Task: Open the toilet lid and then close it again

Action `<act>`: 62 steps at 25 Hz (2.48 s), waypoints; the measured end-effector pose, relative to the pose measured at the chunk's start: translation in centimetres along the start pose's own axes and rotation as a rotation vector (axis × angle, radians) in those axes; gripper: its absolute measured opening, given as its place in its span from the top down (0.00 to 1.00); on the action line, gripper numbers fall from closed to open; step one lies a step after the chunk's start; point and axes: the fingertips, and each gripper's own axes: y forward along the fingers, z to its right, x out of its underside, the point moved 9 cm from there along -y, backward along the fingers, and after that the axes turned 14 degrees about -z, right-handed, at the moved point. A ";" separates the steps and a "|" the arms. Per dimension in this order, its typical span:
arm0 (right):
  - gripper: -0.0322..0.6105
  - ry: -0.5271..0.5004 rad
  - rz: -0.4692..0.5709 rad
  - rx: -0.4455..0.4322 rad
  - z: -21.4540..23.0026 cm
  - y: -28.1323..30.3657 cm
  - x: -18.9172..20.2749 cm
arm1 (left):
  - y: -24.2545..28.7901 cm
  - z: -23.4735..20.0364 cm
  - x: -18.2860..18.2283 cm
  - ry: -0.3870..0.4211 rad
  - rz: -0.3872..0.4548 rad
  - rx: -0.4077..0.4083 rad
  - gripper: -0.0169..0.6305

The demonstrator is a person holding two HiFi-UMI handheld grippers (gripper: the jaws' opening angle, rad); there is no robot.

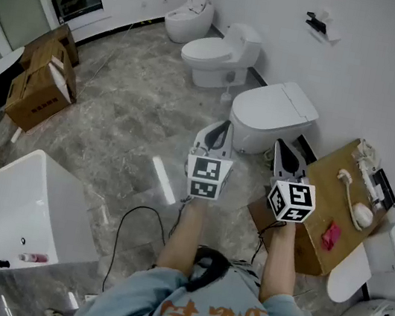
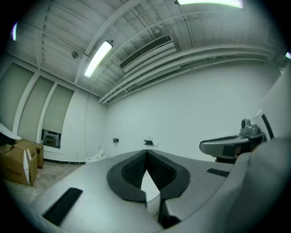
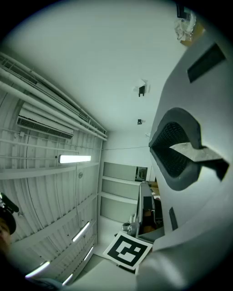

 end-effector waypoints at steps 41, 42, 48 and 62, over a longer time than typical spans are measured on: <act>0.93 0.175 0.116 0.140 24.4 33.4 -1.4 | 35.7 -12.1 -3.1 0.053 -0.042 0.064 0.94; 0.93 0.164 0.103 0.126 25.3 35.4 -1.6 | 37.7 -12.8 -3.0 0.024 -0.049 0.054 0.94; 0.93 0.152 0.015 0.084 30.6 45.2 -2.4 | 47.7 -14.0 -5.3 -0.012 -0.080 0.063 0.94; 0.93 0.190 -0.173 0.140 36.4 56.9 4.3 | 63.3 -17.7 -1.4 0.158 -0.309 0.155 0.94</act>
